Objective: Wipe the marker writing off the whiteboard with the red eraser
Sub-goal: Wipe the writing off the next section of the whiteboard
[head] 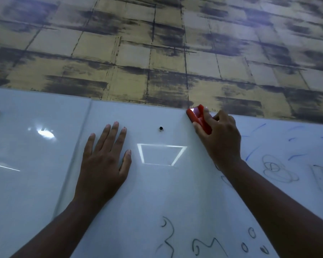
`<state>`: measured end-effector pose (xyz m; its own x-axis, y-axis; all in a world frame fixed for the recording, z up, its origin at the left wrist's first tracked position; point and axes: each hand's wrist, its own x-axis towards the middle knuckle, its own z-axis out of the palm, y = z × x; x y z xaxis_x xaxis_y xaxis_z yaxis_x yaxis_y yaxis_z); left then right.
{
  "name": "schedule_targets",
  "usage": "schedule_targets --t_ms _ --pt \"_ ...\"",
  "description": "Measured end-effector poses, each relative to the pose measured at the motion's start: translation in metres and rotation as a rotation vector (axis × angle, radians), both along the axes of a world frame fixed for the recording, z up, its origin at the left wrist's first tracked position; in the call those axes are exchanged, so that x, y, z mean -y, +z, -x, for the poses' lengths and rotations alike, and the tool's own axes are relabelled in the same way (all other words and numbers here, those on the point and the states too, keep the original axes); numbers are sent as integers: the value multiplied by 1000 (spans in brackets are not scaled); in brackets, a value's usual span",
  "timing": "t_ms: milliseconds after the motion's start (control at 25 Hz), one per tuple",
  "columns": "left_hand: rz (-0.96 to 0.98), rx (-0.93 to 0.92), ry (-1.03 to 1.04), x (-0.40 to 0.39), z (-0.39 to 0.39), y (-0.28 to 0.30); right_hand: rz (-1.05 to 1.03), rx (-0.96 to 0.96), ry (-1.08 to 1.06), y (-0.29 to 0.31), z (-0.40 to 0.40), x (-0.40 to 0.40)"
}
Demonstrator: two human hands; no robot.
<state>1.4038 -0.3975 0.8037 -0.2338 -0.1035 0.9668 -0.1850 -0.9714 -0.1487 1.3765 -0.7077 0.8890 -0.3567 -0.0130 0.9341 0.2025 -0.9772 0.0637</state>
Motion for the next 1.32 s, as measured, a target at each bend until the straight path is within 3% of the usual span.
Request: schedule_targets --t_ms 240,480,640,720,880,1080,1160,1320 --pt "0 -31 -10 0 3 -6 26 -26 5 -34 -2 -23" --pt "-1 -61 -12 -2 2 -18 383 -8 -4 -126 -2 -53" --pt "-25 -73 -3 -5 5 -28 448 37 -79 -121 3 -47" --pt "-28 -69 -6 -7 6 -34 400 22 -106 -113 3 -34" --pt "-23 -55 -1 -6 8 -47 107 -8 -97 -103 4 -4" --pt "-47 -95 10 -8 10 -72 -81 -51 -56 -135 0 -6" --pt "-45 -104 22 -9 11 -78 -19 -55 -33 -162 0 -28" --pt "-51 -139 25 -9 14 -90 295 -80 -4 -218 5 -78"
